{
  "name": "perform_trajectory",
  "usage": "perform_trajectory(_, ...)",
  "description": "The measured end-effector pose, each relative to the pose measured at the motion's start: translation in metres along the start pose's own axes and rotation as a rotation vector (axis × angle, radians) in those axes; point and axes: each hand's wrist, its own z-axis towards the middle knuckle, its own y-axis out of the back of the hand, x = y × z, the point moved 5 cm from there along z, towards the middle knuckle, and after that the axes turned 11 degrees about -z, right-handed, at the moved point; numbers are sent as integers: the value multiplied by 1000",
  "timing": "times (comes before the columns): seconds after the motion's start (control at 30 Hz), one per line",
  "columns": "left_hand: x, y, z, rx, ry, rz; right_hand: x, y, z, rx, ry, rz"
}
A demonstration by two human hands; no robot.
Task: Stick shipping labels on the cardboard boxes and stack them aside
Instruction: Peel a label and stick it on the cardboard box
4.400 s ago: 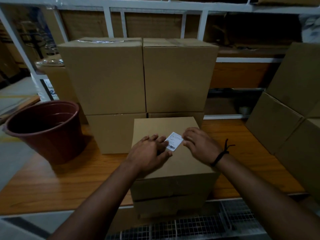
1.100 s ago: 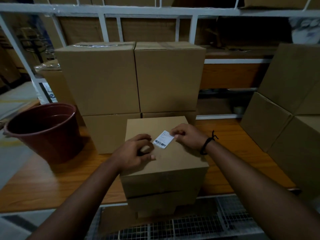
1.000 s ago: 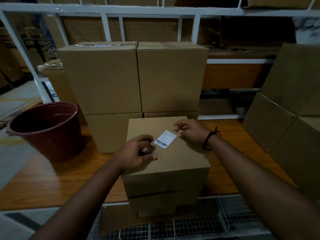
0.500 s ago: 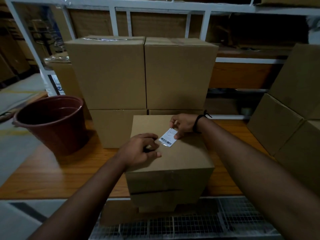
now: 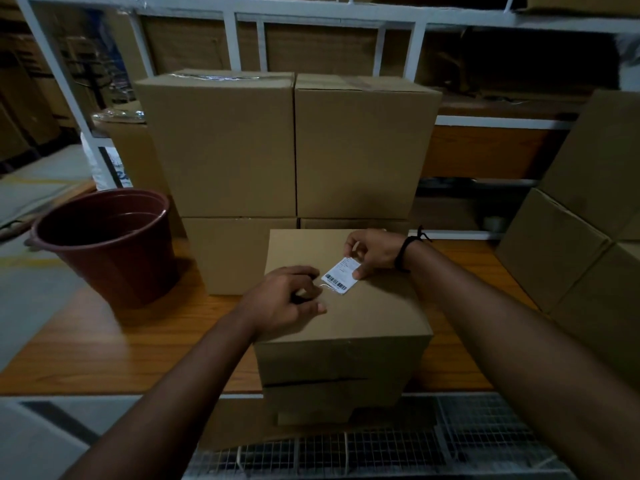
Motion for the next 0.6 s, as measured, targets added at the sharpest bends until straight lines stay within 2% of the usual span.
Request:
perform_trajectory(0.17, 2, 0, -1, 10, 15, -3, 1, -2, -4, 22, -16, 18)
perform_trajectory(0.4, 0, 0, -2, 18, 13, 12, 2, 1, -11, -30, -47, 88)
perform_trajectory(0.47, -1, 0, -3, 18, 16, 11, 0, 1, -16, -110, -54, 65)
perform_trajectory(0.6, -3, 0, -3, 6, 7, 25, -7, -5, -32, -405, -100, -101)
